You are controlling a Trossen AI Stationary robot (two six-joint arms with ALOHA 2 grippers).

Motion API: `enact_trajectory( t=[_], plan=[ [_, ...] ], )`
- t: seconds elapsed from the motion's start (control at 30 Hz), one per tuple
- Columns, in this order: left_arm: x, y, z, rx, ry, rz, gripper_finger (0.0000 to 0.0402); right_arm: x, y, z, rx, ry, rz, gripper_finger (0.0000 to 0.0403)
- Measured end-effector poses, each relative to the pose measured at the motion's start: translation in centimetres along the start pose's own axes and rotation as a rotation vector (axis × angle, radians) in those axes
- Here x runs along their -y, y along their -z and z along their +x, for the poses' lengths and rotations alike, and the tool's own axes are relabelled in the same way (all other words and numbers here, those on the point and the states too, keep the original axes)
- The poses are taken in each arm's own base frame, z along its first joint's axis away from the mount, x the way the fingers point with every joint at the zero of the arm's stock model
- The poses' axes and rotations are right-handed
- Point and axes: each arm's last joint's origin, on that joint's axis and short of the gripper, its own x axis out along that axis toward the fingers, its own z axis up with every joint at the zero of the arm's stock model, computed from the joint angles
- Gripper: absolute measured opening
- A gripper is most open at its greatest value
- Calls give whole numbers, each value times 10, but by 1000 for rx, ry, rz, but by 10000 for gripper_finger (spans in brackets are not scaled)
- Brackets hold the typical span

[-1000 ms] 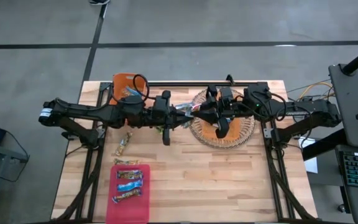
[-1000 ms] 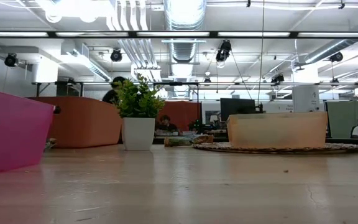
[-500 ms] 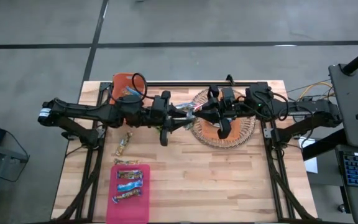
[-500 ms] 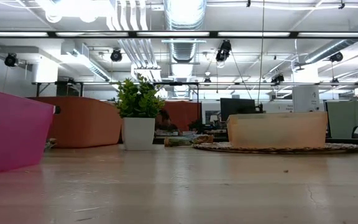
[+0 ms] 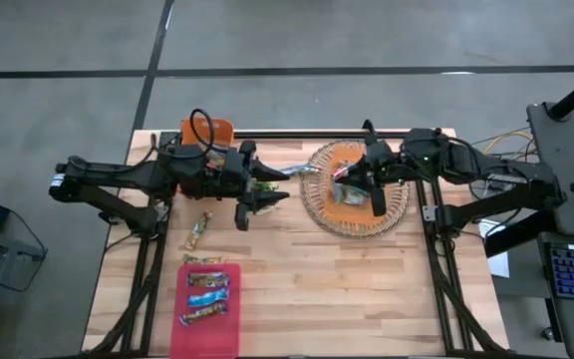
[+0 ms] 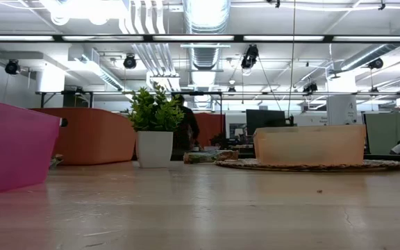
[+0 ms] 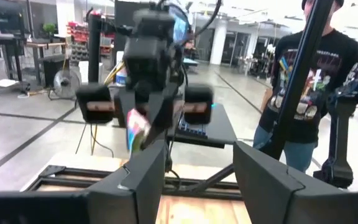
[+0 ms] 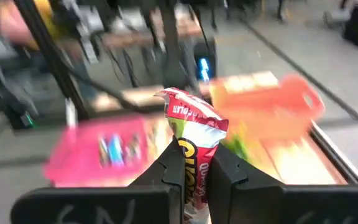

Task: Pick and place Granola Bars by type
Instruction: Put the red granola bar into the right orange bin

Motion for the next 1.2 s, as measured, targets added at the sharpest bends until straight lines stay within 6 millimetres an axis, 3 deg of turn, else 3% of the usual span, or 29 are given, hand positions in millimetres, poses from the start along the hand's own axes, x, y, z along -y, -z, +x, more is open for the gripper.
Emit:
enact_trajectory(
  t=[0.27, 0.5, 0.9, 1.2],
  plan=[
    [1, -6, -11, -4, 22, -2, 172, 23, 30, -4, -327, 155, -50, 21],
    [1, -5, -12, -19, 43, -24, 172, 43, 51, 7, -507, 260, -61, 21],
    [0, 3, -17, -124, 32, -26, 172, 64, 106, 40, -747, 234, -34, 21],
    [0, 3, -18, -126, 32, -28, 172, 71, 134, 58, -834, 210, -16, 21]
  ],
)
